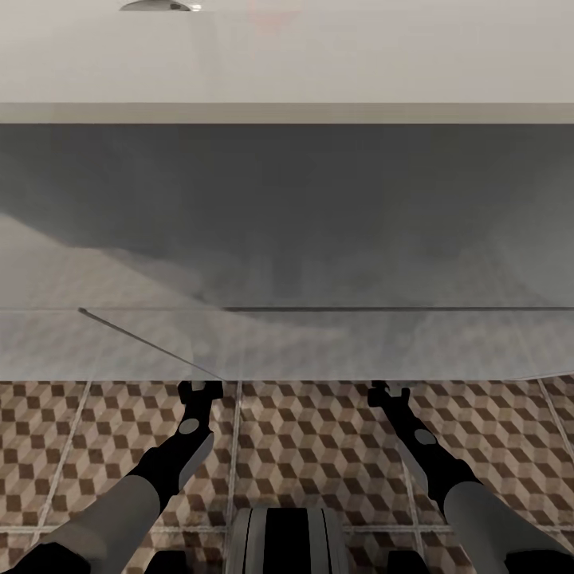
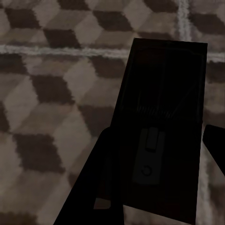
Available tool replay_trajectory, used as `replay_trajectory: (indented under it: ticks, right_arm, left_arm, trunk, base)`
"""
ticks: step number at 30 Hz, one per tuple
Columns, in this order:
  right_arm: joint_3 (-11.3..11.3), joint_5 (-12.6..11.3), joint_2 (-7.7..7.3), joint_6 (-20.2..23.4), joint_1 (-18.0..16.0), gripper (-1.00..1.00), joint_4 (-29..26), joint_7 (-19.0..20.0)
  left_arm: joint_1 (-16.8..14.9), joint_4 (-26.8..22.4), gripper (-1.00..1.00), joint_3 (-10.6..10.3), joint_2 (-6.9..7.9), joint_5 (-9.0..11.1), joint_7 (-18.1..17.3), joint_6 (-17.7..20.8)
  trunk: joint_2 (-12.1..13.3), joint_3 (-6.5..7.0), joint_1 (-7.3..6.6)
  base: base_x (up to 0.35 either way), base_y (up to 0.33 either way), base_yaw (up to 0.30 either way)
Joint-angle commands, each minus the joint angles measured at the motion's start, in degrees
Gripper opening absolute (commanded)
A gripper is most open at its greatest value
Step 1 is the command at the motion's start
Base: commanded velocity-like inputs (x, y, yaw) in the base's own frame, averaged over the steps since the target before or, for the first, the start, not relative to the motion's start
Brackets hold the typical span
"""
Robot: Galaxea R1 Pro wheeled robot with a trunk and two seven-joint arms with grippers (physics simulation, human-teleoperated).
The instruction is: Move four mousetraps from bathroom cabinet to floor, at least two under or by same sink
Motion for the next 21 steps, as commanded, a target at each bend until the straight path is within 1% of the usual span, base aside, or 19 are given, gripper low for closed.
replay_trajectory:
  ticks: [1,21]
  right_arm:
    - [0.27,-0.61,-0.05,-0.21,-0.03,-1.0,0.05,0.25]
    - [-0.08,-0.83,-0.05,-0.23,-0.03,-1.0,-2.0,0.18]
  left_arm:
    - [-0.06,0.05,-1.0,-0.49,0.05,0.55,0.42,-0.31]
    - [-0.06,0.08,-1.0,-0.52,0.12,0.55,0.4,-0.31]
  trunk:
    - [-0.01,-0.03,-0.01]
    - [-0.01,-0.03,-0.01]
  base:
    - [0.0,0.0,0.0]
    - [0.0,0.0,0.0]
